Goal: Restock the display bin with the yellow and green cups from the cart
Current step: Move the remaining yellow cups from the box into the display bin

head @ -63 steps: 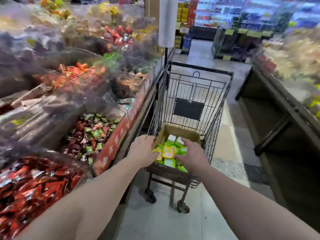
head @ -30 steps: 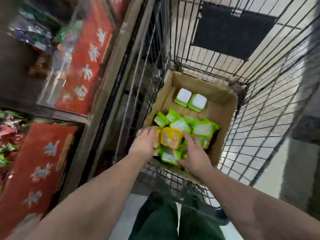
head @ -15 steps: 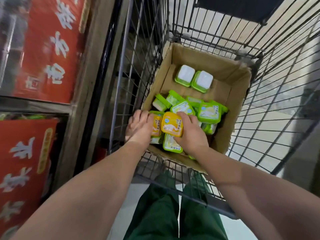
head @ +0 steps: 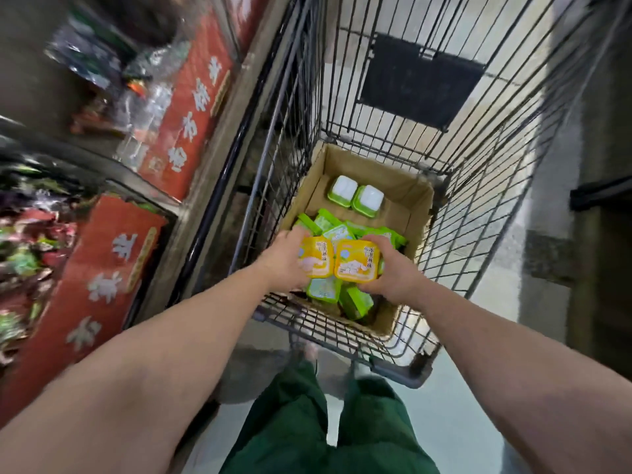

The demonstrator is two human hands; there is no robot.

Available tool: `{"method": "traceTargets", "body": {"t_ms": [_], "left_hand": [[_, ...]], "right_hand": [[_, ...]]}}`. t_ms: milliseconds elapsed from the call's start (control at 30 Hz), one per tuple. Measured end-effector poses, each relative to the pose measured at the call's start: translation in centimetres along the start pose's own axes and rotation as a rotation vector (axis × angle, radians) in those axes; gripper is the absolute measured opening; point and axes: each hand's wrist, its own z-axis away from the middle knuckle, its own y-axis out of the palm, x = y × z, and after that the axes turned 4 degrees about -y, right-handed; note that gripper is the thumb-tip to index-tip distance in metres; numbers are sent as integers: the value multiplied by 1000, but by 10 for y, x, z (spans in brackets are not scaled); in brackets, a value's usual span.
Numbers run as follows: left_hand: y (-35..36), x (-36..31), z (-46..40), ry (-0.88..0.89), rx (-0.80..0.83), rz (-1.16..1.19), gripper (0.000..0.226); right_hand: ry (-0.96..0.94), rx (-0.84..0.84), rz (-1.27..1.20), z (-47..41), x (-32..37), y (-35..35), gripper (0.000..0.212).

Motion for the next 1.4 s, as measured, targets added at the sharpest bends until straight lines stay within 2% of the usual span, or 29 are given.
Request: {"method": "traceTargets", "body": {"t_ms": [100,233,433,533,633,833,900,1067,1167,1267,1400], "left_hand": [[-10,-9,33,49,-48,45,89],[-22,-15,108,29,-180,146,93],[-19,9,265,-12,-436,461,92],[-17,34,348,-71,-622,546,93],[-12,66,434,-144,-801,568,93],[23,148,608,-313,-1103,666,88],[41,183,663,-363,-1164,700,91],[88,288,793,-585,-1240,617,90],[108,338,853,-630,-1243,613,91],[118,375,885,-663,-1227,638,89],[124,418,892,-681,-1136,650,96]], "right_hand": [[-66,17,9,31,20,-11,91],[-187,126,24,71,49,-16,96],[-398,297,20,153,118,27,90],[-480,430,49,193,163,69,83],[-568,539,114,234,208,126,85],[-756,686,276,331,271,272,81],[-785,761,297,358,284,332,87],[-788,916,235,437,302,491,82],[-740,962,239,475,299,567,81],[-703,950,274,491,297,614,77],[-649,904,299,496,303,648,74]]}}
